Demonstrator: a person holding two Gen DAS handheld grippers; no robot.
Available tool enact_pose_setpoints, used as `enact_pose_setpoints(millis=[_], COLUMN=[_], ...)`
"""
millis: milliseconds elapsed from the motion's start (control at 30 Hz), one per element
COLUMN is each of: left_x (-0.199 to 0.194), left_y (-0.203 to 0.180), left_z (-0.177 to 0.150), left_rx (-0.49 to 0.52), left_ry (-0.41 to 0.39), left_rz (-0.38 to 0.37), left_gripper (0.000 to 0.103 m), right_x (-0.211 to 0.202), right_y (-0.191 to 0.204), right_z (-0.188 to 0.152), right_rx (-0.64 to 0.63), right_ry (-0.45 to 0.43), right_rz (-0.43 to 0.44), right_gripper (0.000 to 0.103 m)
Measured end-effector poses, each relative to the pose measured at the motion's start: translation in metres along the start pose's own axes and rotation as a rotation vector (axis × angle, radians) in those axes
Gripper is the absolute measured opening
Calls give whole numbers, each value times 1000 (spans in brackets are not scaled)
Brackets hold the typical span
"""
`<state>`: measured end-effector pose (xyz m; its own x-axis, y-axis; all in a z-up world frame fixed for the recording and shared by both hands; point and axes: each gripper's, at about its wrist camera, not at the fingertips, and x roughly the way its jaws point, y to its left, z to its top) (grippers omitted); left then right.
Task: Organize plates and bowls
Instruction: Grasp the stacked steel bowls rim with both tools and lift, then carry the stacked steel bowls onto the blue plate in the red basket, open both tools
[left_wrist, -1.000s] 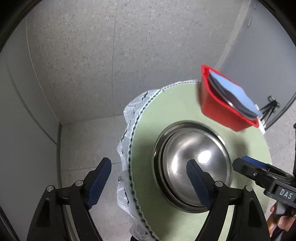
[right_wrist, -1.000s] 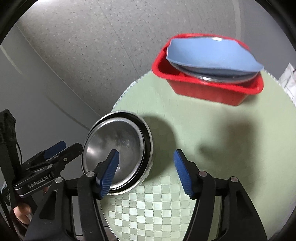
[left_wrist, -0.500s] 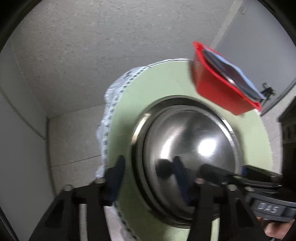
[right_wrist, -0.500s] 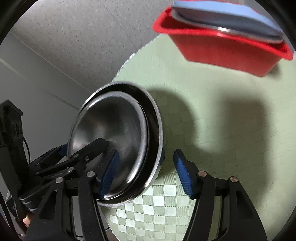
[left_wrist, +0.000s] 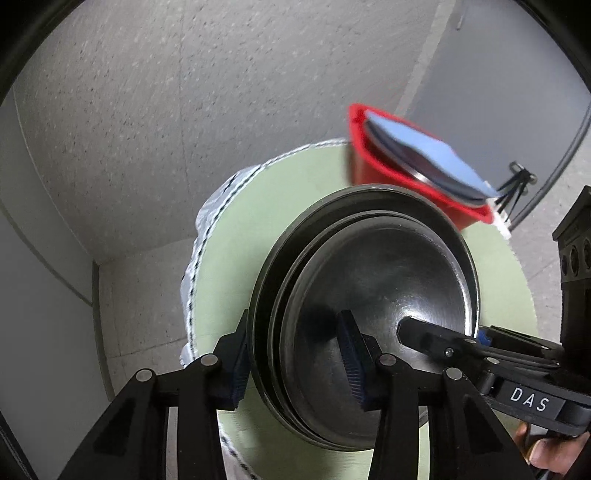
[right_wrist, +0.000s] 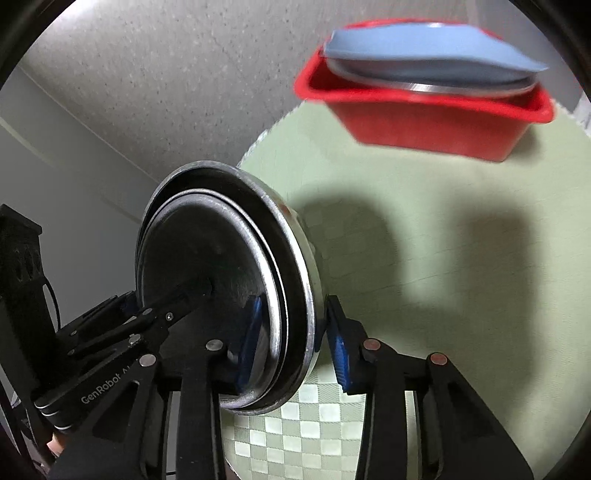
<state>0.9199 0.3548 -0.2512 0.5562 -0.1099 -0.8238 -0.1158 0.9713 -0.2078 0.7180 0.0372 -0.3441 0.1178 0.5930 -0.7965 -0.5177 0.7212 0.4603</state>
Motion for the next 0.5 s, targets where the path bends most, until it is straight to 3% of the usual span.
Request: enact_pose_setpoints(millis=[267, 500], left_x=[-41, -59], left_y=[-48, -100], left_z=[23, 71], left_rx=[51, 114], left_ry=[-93, -167], left_rz=[-71, -121], left_gripper=[39, 39], right_x=[-74, -137], right_y=[-13, -43], right_z=[7, 47], right_rx=[0, -10], right_ry=[-136, -234], right_rz=[-24, -37], right_gripper=[34, 34])
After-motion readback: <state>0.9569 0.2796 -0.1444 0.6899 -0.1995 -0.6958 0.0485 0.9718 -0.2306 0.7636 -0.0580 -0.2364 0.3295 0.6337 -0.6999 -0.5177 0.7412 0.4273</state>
